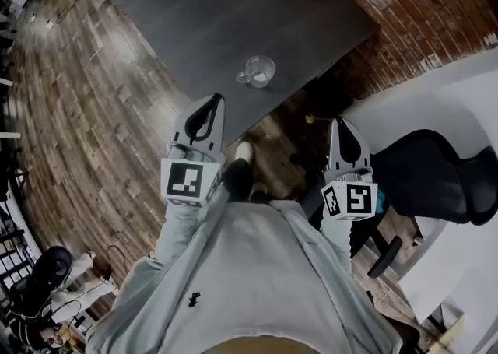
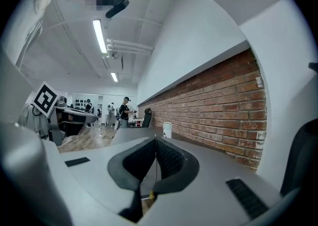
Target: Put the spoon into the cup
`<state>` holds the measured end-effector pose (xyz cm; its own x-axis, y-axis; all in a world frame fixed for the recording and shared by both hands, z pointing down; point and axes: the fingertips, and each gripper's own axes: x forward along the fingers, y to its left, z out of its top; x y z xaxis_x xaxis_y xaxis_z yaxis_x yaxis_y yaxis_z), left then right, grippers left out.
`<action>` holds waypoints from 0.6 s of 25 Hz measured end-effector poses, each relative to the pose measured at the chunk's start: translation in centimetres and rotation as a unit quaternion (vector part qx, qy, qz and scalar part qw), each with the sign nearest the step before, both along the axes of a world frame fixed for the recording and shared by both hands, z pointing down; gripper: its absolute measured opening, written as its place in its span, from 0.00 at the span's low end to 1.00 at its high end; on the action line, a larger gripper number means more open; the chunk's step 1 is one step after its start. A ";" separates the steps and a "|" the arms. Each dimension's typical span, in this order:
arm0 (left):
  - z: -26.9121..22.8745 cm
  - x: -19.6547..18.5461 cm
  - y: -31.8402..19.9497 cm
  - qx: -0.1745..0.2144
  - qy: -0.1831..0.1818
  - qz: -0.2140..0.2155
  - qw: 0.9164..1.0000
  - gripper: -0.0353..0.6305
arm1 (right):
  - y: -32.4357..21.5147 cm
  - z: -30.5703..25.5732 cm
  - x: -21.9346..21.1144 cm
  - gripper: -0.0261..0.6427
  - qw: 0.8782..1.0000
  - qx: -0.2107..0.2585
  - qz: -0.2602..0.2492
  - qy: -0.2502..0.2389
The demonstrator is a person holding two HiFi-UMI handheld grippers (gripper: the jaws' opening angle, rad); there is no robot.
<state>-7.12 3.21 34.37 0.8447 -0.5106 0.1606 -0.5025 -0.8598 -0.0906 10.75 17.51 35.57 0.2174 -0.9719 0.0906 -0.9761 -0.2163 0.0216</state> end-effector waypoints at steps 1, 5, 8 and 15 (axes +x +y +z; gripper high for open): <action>0.0 0.7 -1.1 -0.001 0.002 0.004 1.000 0.09 | -0.9 -0.2 0.4 0.07 1.000 0.000 0.003 0.002; -0.4 3.1 -5.5 -0.006 0.014 0.012 1.000 0.09 | -4.7 -0.8 1.8 0.07 1.000 -0.001 0.008 0.009; -0.3 3.7 -7.9 -0.007 0.017 0.017 1.000 0.09 | -7.2 -1.1 2.3 0.07 1.000 -0.002 0.010 0.011; 0.8 4.0 -11.5 -0.028 0.020 0.024 0.999 0.09 | -11.5 -1.0 2.0 0.07 1.000 -0.013 0.008 0.003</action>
<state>-3.14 -8.28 35.19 0.8740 -0.4608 0.1543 -0.4632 -0.8860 -0.0221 12.75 6.00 34.56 0.2331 -0.9658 0.1137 -0.9724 -0.2307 0.0336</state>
